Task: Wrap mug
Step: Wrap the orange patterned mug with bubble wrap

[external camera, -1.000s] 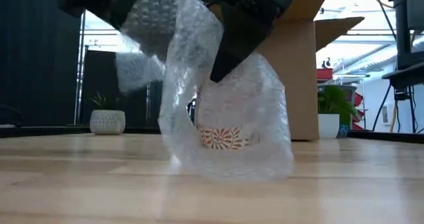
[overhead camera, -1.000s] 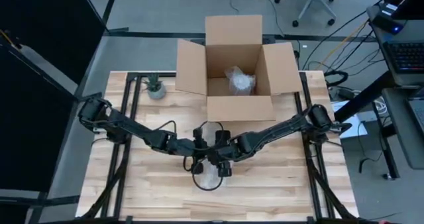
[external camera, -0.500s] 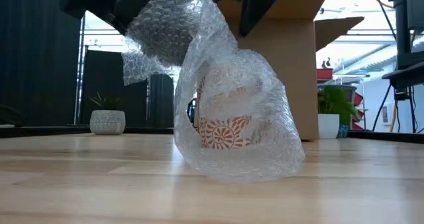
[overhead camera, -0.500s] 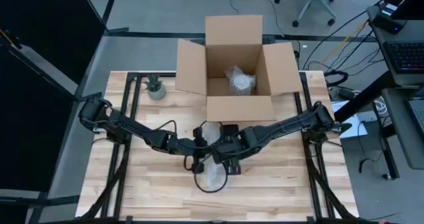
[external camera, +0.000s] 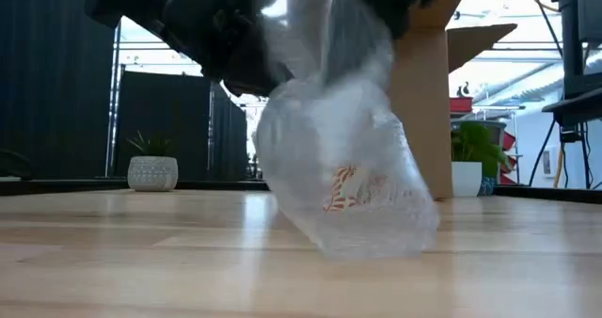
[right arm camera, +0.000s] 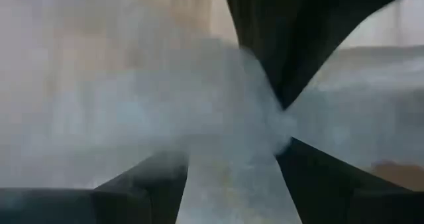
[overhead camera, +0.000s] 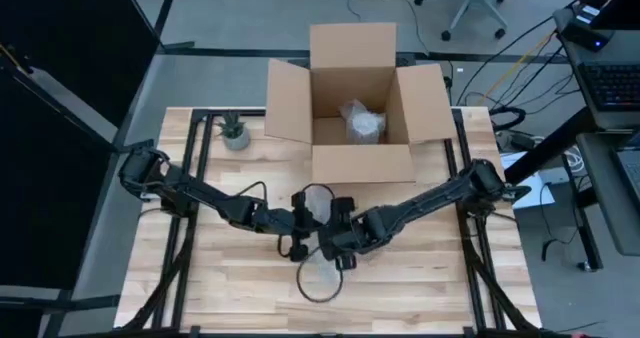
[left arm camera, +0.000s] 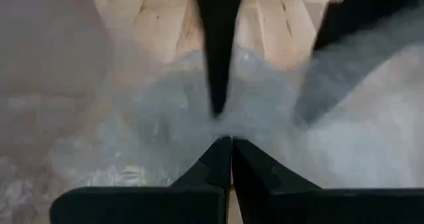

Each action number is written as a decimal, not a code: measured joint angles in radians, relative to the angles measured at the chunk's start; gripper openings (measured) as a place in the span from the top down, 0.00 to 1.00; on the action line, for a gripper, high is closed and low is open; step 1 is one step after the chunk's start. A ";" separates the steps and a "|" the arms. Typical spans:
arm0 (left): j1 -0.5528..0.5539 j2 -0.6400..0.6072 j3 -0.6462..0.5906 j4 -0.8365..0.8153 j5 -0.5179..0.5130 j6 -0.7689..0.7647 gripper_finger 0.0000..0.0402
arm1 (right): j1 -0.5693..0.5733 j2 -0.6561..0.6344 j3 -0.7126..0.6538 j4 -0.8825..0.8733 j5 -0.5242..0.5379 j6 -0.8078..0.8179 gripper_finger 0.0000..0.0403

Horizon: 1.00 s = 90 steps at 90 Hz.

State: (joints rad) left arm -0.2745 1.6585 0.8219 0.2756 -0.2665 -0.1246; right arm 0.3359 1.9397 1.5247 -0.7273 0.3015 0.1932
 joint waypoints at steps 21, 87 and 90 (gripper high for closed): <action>0.000 -0.010 -0.001 0.004 -0.001 0.000 1.00 | -0.029 -0.003 -0.118 0.167 -0.038 0.007 0.47; -0.057 -0.073 -0.002 0.017 0.051 -0.047 1.00 | -0.034 0.001 -0.126 0.181 -0.042 -0.004 0.47; -0.045 -0.067 -0.002 0.027 0.049 -0.039 1.00 | -0.034 0.001 -0.126 0.183 -0.042 -0.004 0.47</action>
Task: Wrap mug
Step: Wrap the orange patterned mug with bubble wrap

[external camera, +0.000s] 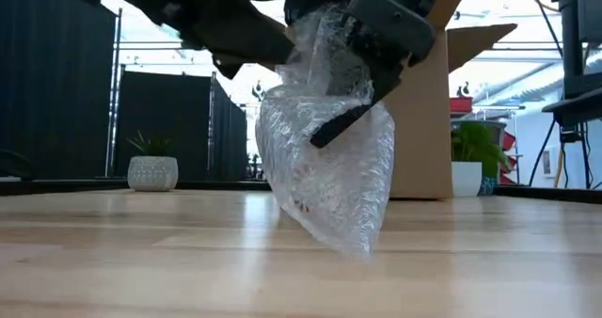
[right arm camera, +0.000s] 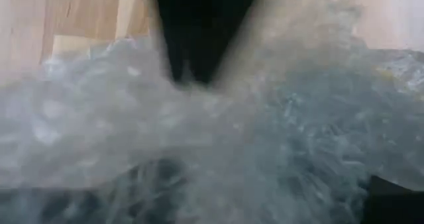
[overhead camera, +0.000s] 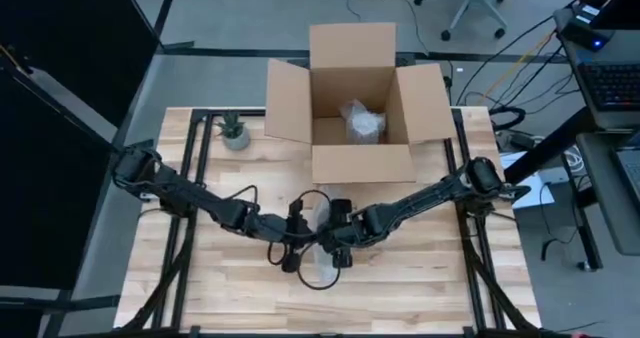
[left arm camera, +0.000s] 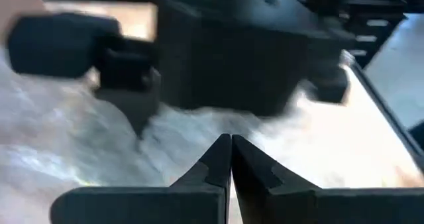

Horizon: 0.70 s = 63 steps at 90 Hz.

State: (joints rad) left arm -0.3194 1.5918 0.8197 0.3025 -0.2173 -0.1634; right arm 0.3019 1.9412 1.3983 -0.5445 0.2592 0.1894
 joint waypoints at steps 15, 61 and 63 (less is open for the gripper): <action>0.071 0.055 0.001 0.006 0.002 0.009 1.00 | 0.000 0.000 0.000 0.001 0.000 0.000 0.47; 0.115 0.130 0.006 0.044 0.061 -0.034 1.00 | -0.001 -0.047 0.127 -0.245 -0.003 -0.018 0.47; 0.115 0.130 0.006 0.044 0.060 -0.034 1.00 | -0.001 -0.051 0.140 -0.264 -0.003 -0.019 0.47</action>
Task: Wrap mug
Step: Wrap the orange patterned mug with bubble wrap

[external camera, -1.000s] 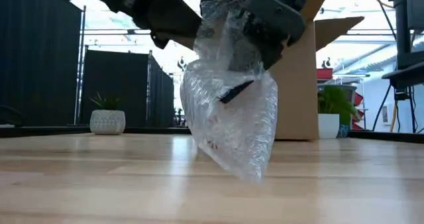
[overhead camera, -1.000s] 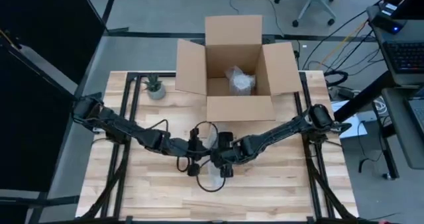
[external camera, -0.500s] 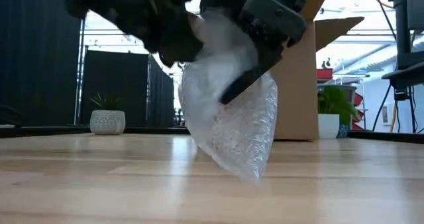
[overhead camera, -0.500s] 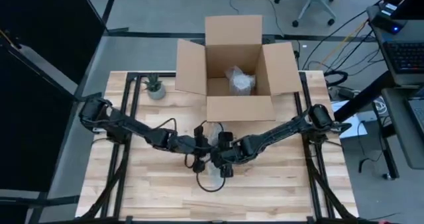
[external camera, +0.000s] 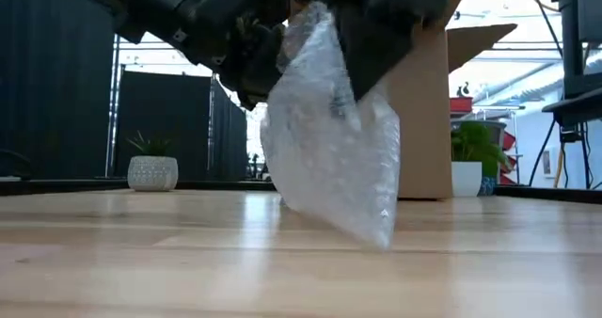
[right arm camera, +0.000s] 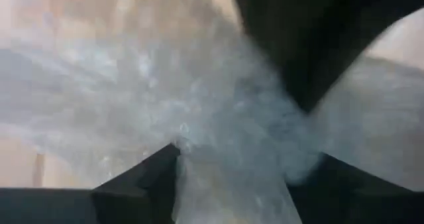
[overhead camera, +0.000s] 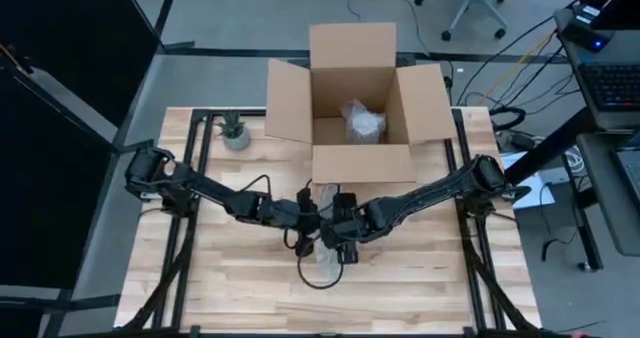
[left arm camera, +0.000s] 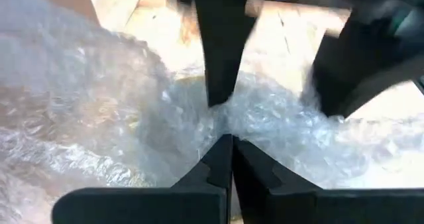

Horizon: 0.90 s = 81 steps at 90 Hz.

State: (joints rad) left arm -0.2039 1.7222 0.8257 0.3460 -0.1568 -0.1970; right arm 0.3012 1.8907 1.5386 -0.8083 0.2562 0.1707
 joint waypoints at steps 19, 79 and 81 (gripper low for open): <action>0.000 0.000 -0.001 0.001 0.000 0.002 1.00 | 0.024 -0.032 0.096 -0.098 0.006 0.024 0.47; 0.001 0.001 -0.003 0.004 -0.001 0.000 1.00 | 0.082 0.079 0.113 -0.032 0.086 -0.021 0.47; 0.001 0.001 -0.003 0.004 -0.001 0.000 1.00 | 0.073 0.086 0.113 -0.038 0.086 -0.017 0.47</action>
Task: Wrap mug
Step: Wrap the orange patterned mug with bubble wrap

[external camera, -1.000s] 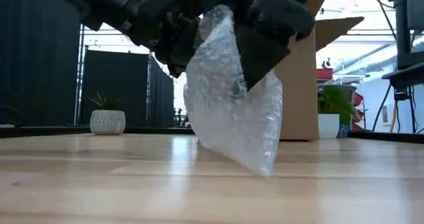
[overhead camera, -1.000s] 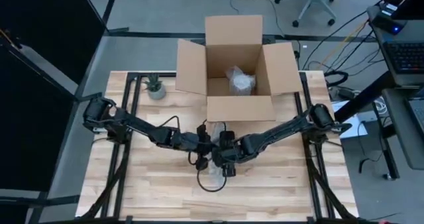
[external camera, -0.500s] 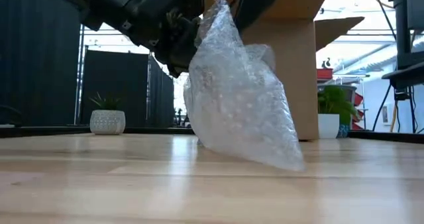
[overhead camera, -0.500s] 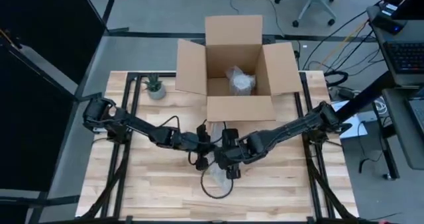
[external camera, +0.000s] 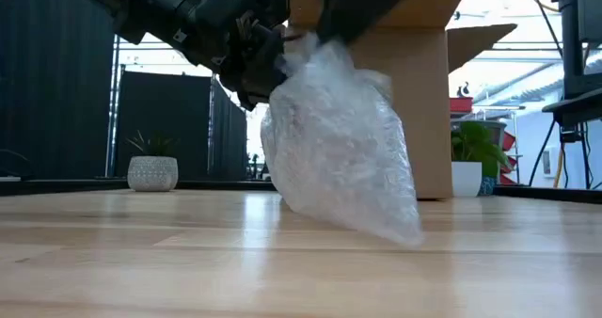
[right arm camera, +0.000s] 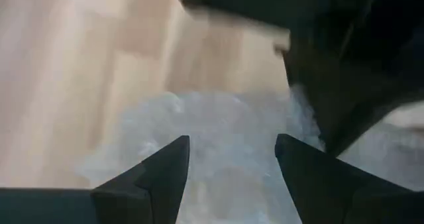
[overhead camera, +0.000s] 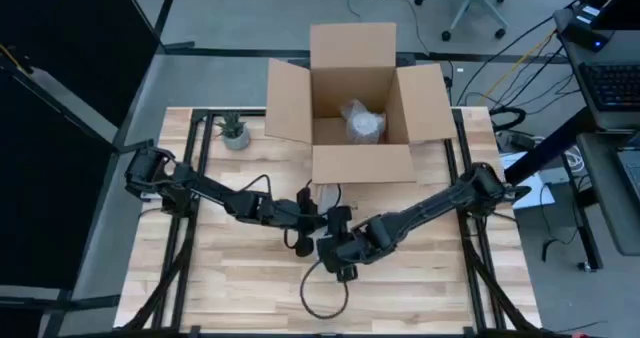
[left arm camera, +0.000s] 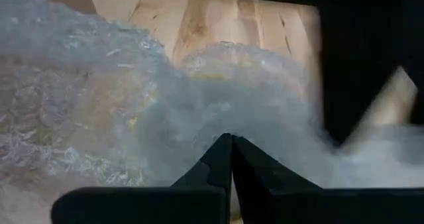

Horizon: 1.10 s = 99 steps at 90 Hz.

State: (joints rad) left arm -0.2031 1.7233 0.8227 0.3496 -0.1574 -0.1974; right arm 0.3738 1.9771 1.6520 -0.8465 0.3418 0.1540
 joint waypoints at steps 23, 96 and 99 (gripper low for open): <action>0.002 0.000 -0.002 -0.002 -0.001 -0.003 1.00 | -0.066 0.029 -0.017 0.006 -0.049 0.016 0.47; 0.001 0.000 -0.001 -0.002 0.008 0.003 1.00 | -0.092 0.026 -0.176 0.250 -0.154 0.084 0.47; 0.001 0.000 -0.001 -0.002 0.008 0.003 1.00 | -0.092 0.026 -0.176 0.250 -0.154 0.086 0.47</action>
State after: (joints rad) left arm -0.2022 1.7229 0.8215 0.3474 -0.1493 -0.1944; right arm 0.2813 2.0033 1.4761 -0.5967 0.1874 0.2399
